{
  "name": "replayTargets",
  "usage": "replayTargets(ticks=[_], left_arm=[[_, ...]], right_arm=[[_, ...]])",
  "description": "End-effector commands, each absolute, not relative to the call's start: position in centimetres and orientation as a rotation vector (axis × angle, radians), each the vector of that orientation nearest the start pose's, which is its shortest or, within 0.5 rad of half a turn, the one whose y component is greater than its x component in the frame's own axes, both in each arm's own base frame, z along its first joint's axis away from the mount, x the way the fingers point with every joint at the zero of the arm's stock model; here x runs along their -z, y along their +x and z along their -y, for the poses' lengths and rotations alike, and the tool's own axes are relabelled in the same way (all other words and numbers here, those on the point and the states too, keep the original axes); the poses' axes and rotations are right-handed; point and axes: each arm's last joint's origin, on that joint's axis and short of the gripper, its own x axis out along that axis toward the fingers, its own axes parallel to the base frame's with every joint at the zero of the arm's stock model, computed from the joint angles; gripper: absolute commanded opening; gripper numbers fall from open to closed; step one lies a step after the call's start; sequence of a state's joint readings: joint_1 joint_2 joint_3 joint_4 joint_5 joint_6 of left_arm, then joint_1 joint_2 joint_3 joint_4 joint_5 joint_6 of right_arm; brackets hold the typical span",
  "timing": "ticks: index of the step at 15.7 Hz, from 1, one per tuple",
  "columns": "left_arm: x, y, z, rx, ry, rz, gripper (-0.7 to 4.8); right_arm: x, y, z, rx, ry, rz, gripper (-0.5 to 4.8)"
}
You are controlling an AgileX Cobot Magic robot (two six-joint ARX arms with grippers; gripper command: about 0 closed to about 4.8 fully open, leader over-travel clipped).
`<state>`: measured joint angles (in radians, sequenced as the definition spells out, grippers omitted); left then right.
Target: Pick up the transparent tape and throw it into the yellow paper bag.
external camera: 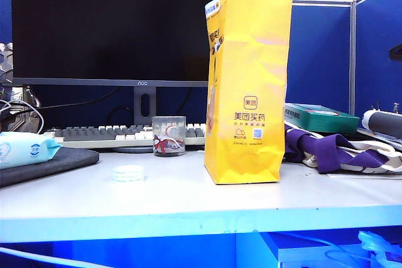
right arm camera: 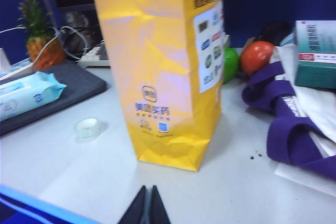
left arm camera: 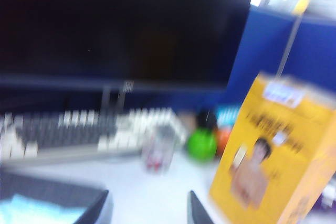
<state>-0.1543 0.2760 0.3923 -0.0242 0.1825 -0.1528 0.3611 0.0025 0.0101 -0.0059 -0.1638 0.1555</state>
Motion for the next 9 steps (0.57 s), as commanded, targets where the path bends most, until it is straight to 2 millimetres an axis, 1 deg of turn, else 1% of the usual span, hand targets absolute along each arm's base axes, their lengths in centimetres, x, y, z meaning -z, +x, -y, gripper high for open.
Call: replayTargets(ticks=[1, 3, 4, 5, 6, 7, 8, 9], left_arm=[[-29.6, 12.9, 2.8, 0.438, -0.029, -0.077, 2.2], [-31.7, 15.6, 3.3, 0.458, 0.041, -0.155, 2.28], [-32.6, 16.8, 3.5, 0.454, 0.065, -0.186, 2.49], [-33.2, 18.0, 3.7, 0.455, 0.097, -0.203, 2.49], [-34.0, 19.2, 3.8, 0.459, 0.161, -0.212, 2.49], [-34.4, 20.1, 4.0, 0.465, 0.188, -0.22, 2.5], [-34.3, 20.7, 4.1, 0.472, 0.186, -0.238, 2.51], [-34.0, 20.9, 4.1, 0.477, 0.184, -0.257, 2.51]], right_arm=[[-17.4, 8.9, -3.8, -0.506, 0.17, 0.041, -0.01], [-18.5, 8.7, -3.6, -0.454, 0.187, 0.062, -0.01], [-19.4, 8.6, -3.4, -0.42, 0.189, 0.069, -0.01], [-20.3, 8.5, -3.3, -0.4, 0.192, 0.078, -0.01], [-21.6, 8.6, -3.3, -0.391, 0.19, 0.091, -0.02], [-22.9, 9.1, -3.5, -0.387, 0.165, 0.083, -0.02], [-24.1, 9.9, -3.8, -0.392, 0.156, 0.042, -0.02], [-24.8, 10.7, -4.2, -0.408, 0.149, 0.0, -0.01]])
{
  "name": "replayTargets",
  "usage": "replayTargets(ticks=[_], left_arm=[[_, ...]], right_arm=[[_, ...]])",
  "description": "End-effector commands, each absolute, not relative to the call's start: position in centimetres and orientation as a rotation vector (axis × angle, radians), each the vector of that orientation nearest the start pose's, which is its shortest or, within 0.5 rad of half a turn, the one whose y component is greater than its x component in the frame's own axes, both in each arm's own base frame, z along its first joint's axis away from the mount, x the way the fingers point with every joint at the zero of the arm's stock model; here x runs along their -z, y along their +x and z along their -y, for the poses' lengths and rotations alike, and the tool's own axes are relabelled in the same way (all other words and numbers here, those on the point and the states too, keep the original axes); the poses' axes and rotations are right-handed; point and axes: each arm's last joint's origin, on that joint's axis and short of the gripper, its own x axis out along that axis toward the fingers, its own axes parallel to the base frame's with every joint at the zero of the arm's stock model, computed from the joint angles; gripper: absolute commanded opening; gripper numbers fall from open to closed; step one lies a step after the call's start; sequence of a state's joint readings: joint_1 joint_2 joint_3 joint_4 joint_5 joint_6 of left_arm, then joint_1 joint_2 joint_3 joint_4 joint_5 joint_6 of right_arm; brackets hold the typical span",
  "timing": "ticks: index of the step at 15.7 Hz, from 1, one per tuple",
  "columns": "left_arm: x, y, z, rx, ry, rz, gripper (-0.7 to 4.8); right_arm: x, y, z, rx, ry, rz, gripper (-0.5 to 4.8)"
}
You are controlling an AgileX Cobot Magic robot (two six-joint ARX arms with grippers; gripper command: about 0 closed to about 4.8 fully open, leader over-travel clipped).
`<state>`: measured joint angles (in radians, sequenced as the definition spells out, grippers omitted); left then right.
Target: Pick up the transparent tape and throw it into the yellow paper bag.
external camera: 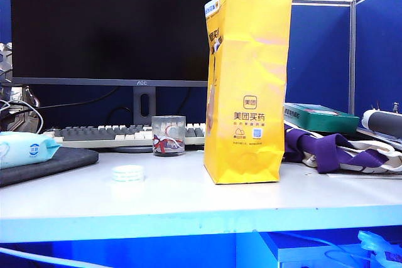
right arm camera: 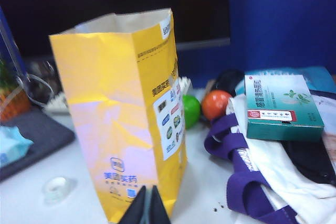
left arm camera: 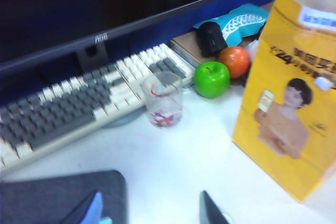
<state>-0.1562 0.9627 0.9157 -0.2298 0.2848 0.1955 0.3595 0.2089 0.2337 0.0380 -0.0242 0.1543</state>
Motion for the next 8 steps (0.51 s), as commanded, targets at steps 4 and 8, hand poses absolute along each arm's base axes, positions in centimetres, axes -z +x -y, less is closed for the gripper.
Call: replayTargets(ticks=[4, 8], left_arm=[[-31.3, 22.0, 4.7, 0.622, 0.2, -0.435, 4.6], [-29.5, 23.6, 5.7, 0.677, 0.228, -0.505, 4.79]], right_arm=[[-27.5, 16.8, -7.4, -0.694, 0.139, -0.285, -0.01], [-29.2, 20.8, -9.4, -0.816, 0.155, -0.381, -0.01]])
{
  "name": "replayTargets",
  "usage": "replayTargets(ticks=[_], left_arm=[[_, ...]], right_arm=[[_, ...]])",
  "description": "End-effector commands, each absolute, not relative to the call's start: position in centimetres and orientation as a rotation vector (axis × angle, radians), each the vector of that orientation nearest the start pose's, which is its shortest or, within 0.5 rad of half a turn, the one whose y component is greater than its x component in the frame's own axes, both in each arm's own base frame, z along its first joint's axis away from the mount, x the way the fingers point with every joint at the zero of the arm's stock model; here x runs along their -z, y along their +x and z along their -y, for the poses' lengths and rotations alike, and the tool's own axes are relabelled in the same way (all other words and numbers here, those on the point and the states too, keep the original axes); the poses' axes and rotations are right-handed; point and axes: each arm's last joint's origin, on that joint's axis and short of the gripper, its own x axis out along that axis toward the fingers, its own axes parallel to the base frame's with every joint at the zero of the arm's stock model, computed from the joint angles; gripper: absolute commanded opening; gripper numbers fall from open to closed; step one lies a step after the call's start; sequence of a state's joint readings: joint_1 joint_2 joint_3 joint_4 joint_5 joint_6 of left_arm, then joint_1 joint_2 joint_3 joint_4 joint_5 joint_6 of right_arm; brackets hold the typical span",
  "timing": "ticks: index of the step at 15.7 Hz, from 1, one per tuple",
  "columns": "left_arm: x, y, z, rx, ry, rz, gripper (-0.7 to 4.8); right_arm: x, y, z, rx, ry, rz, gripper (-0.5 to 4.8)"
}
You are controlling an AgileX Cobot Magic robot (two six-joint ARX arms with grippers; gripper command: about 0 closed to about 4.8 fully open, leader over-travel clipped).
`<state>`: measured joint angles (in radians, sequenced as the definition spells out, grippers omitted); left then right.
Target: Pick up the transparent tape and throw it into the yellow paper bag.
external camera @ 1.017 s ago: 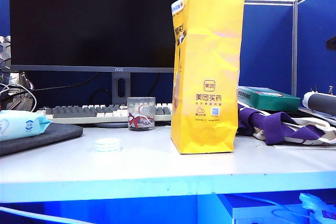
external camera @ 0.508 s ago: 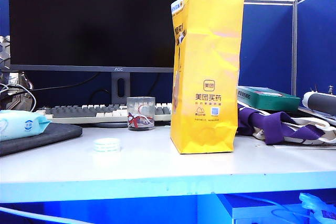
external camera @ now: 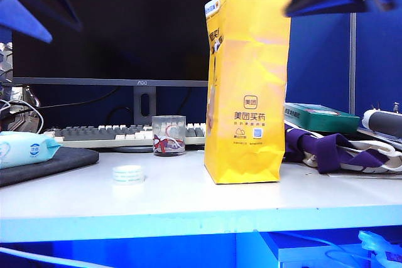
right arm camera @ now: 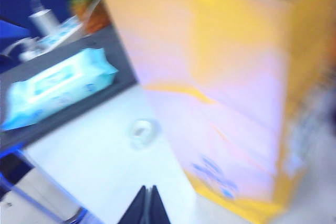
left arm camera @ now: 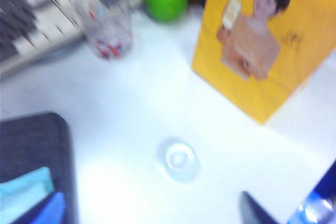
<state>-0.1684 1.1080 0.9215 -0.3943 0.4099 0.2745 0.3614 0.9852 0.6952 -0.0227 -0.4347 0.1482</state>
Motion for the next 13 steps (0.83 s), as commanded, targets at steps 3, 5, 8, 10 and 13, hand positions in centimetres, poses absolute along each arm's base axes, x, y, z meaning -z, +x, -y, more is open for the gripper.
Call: replayTargets(ticks=[3, 5, 8, 10, 13], left_arm=[[-27.1, 26.0, 6.8, 0.695, 0.247, -0.604, 4.79], [-26.0, 27.1, 7.2, 0.712, 0.261, -0.646, 4.79], [-24.5, 28.5, 8.5, 0.713, 0.352, -0.682, 4.79], [-23.5, 29.1, 9.0, 0.707, 0.364, -0.707, 4.79], [-21.4, 30.6, 10.0, 0.747, 0.373, -0.812, 4.79]], right_arm=[[-29.6, 20.9, -9.7, -0.893, 0.17, -0.421, -0.01], [-29.0, 20.6, -9.7, -0.925, 0.183, -0.493, -0.01], [-27.9, 20.2, -9.5, -0.906, 0.197, -0.622, -0.01], [-27.7, 20.0, -9.4, -0.904, 0.202, -0.658, -0.01], [-27.5, 19.9, -9.4, -0.923, 0.21, -0.679, -0.01]])
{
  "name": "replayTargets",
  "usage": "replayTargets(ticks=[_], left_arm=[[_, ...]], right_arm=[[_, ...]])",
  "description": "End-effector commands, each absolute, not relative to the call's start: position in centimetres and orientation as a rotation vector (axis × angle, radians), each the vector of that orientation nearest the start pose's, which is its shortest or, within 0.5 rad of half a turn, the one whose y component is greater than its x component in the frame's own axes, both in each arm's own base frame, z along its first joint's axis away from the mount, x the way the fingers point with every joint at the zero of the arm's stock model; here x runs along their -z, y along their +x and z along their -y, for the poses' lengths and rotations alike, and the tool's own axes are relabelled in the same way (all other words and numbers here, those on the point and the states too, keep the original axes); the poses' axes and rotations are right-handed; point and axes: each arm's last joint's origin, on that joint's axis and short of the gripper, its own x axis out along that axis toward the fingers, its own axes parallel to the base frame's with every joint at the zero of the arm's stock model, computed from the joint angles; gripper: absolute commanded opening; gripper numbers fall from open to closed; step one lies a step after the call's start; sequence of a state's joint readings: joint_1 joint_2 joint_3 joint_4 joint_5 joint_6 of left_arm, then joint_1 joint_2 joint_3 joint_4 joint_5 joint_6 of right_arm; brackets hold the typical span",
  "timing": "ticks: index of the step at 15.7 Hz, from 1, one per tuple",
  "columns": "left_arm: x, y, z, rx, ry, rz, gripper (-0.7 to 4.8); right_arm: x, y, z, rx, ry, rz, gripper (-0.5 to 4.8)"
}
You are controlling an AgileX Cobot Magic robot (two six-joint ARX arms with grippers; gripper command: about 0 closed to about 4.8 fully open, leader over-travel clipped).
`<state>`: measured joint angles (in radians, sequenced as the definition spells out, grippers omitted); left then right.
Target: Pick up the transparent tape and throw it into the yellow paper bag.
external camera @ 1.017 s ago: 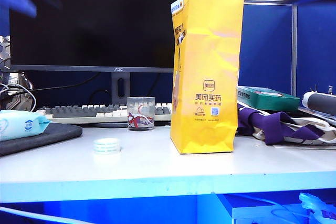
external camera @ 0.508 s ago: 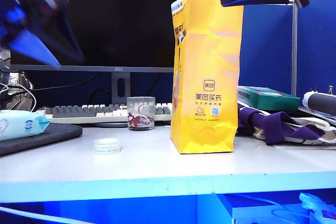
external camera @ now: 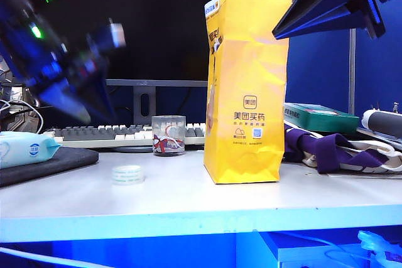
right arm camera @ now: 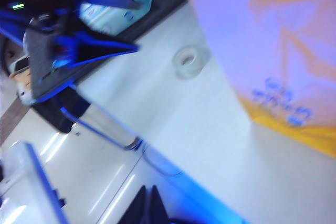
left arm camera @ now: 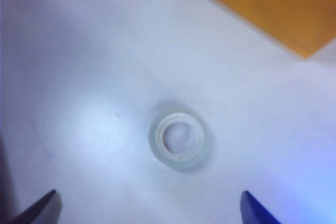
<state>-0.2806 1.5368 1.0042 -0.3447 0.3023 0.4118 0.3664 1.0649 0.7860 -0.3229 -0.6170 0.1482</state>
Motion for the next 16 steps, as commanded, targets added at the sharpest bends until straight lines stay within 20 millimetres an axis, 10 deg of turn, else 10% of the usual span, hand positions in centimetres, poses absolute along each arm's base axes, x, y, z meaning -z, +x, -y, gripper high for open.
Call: replayTargets(ticks=[1, 16], left_arm=[[-21.1, 30.9, 10.4, 0.773, 0.377, -0.835, 4.79], [-17.0, 32.7, 13.6, 0.778, 0.477, -0.907, 4.79]], right_arm=[[-27.5, 19.9, -9.4, -0.923, 0.211, -0.68, -0.01], [-27.3, 20.0, -9.5, -0.957, 0.179, -0.67, -0.01]])
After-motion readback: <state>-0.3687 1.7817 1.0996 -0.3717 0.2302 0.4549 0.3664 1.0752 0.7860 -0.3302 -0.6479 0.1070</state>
